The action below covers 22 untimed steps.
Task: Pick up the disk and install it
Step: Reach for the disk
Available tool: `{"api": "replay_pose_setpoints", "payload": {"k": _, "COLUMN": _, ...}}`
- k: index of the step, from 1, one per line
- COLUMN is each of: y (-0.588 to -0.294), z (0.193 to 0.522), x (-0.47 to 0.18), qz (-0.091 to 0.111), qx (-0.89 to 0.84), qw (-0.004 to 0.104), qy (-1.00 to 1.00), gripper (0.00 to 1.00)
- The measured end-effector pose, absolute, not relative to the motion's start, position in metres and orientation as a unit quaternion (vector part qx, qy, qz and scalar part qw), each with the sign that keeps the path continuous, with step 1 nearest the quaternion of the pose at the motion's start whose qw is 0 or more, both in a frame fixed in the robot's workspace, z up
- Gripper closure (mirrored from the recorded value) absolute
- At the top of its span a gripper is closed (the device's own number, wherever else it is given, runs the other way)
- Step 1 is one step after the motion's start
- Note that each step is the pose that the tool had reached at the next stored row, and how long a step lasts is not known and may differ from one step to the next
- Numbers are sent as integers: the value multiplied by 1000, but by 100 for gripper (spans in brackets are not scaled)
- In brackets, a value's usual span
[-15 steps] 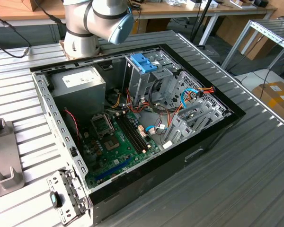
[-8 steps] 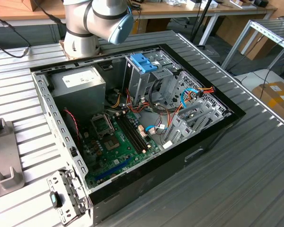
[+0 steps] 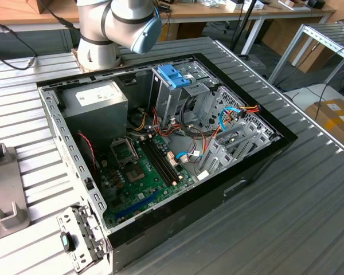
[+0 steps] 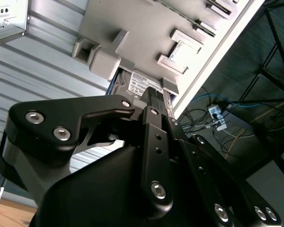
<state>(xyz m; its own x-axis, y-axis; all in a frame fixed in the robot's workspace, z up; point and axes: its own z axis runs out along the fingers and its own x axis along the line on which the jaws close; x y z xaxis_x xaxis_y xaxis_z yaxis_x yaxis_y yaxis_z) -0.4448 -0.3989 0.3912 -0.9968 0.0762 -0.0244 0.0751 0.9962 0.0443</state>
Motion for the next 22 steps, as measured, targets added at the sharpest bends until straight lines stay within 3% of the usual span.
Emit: {"api": "replay_pose_setpoints", "payload": {"k": 22, "y": -393, "z": 379, "x": -451, "qz": 21, "qx": 38, "qw": 13, "qy": 999, "gripper": 90}}
